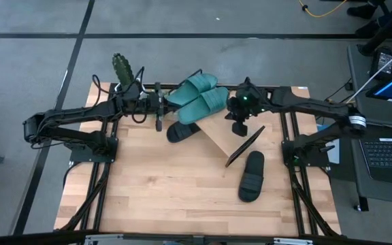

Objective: Pick and place slides into the shelf
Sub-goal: Put the green slides on the shelf

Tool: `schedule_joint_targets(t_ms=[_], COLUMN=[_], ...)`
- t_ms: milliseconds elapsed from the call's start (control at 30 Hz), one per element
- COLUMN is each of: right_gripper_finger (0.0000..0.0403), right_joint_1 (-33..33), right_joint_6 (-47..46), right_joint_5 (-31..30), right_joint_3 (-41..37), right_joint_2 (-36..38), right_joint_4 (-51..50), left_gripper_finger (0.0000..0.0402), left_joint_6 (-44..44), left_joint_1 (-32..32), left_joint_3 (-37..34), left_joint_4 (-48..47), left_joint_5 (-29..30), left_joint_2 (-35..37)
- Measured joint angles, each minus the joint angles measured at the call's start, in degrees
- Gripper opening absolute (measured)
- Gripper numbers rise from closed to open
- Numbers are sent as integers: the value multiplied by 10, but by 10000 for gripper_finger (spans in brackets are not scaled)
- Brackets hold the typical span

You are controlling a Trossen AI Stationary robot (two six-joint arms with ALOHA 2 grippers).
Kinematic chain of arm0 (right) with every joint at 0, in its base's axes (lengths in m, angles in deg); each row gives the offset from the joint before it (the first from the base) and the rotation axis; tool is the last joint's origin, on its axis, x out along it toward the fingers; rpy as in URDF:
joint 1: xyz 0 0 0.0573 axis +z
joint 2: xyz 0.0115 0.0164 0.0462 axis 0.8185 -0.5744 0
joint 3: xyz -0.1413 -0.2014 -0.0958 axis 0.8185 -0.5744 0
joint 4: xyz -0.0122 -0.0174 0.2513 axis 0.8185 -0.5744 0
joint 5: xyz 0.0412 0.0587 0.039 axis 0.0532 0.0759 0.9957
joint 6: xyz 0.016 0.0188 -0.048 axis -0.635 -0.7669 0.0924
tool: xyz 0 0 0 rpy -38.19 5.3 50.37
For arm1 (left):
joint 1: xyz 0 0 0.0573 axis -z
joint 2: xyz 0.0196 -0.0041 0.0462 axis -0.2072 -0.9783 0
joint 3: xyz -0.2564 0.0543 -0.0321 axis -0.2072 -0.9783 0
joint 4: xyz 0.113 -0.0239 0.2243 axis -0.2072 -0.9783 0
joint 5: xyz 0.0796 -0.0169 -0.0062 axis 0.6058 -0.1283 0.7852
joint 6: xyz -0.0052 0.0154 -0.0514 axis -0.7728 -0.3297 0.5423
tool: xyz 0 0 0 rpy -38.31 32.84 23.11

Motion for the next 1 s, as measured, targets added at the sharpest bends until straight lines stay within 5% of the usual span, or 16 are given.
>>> schedule_joint_targets(t_ms=[1000], right_gripper_finger=[4], right_joint_1=[-57], right_joint_6=[42], right_joint_5=[-50], right_joint_3=[0], right_joint_2=[-62], right_joint_4=[74], left_gripper_finger=[0], left_joint_6=[-19], left_joint_1=[0], left_joint_3=[0], left_joint_4=[-2], left_joint_5=[0], left_joint_2=[0])
